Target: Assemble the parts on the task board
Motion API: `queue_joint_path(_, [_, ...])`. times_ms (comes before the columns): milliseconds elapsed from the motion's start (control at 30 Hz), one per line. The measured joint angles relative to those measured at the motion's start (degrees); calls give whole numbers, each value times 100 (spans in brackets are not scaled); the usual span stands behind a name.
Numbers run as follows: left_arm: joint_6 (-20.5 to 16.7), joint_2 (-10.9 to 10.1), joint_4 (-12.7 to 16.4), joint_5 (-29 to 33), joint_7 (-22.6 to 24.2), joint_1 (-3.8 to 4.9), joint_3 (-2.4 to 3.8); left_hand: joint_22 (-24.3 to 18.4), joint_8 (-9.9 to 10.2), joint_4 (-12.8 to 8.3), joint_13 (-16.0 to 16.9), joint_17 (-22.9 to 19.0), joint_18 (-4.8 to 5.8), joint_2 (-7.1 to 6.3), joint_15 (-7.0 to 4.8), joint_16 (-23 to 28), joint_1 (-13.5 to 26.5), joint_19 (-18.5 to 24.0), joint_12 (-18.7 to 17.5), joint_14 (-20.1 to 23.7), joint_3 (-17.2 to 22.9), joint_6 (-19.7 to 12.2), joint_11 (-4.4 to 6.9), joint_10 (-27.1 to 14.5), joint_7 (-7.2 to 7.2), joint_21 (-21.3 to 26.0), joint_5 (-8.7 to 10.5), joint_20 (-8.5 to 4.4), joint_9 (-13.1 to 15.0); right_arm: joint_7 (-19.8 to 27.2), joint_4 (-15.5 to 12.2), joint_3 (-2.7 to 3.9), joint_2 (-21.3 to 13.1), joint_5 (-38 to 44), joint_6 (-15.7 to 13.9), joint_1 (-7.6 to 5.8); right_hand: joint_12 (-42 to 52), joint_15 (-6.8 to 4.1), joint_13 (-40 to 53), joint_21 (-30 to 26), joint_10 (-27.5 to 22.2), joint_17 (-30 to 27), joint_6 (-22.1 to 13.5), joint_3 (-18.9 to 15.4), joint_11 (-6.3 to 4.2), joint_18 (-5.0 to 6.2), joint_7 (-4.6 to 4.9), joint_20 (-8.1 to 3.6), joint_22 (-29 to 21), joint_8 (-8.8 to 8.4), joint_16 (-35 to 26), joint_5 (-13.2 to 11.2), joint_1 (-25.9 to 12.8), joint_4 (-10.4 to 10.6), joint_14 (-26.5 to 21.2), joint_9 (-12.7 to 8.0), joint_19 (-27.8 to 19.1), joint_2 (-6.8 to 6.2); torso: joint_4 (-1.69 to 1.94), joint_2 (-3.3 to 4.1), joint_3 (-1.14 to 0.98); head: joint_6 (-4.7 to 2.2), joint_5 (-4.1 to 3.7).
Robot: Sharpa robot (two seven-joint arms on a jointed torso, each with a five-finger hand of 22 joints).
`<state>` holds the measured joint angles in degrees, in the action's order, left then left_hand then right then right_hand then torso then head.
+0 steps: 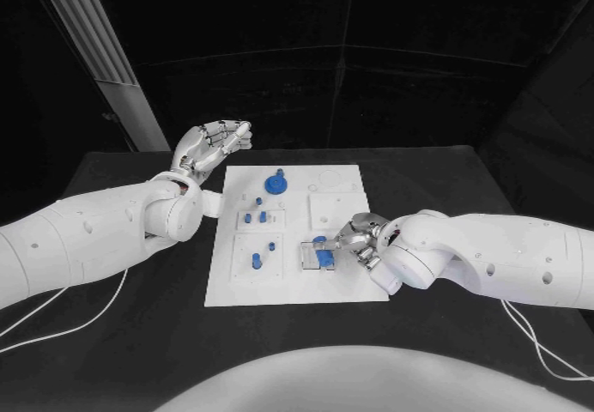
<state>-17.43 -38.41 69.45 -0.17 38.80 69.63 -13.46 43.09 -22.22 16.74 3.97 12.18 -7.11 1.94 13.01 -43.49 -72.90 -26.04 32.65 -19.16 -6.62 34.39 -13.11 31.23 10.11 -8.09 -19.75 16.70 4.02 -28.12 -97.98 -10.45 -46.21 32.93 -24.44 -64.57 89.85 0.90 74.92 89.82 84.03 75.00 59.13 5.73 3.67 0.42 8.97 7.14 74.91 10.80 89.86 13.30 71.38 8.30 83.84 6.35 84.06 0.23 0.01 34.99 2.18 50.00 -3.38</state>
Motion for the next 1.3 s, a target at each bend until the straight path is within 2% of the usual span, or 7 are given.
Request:
queue_joint_path(967, [4,-4,4,0,0,-5,0,-1,0,0,0,-15,0,0,0,-23,0,0,22,0,0,0,0,0,0,0,0,0,0,-135,60,2,132,57,234,-3,0,0,0,0,0,0,24,-3,1,0,-19,1,0,-40,0,-35,0,-1,0,-19,0,-1,1,-5,3,0,-3])
queue_joint_path(1200, [4,-6,4,0,0,-5,0,-3,0,0,0,-15,1,0,0,-23,0,0,22,0,0,0,0,0,0,0,0,0,0,-138,81,1,161,57,243,-1,0,0,0,0,0,0,43,-13,1,0,-1,1,0,-56,0,-114,0,-10,0,-17,0,-1,1,-3,2,0,13])
queue_joint_path(1300, [4,-6,7,0,0,-5,0,-3,0,0,0,-14,0,0,0,-23,0,0,22,0,0,0,0,0,0,0,0,0,0,-144,95,0,176,61,244,-1,0,1,0,0,0,0,79,-61,1,0,-27,1,0,-62,0,-178,-11,-7,0,-16,0,-12,1,0,-1,0,19])
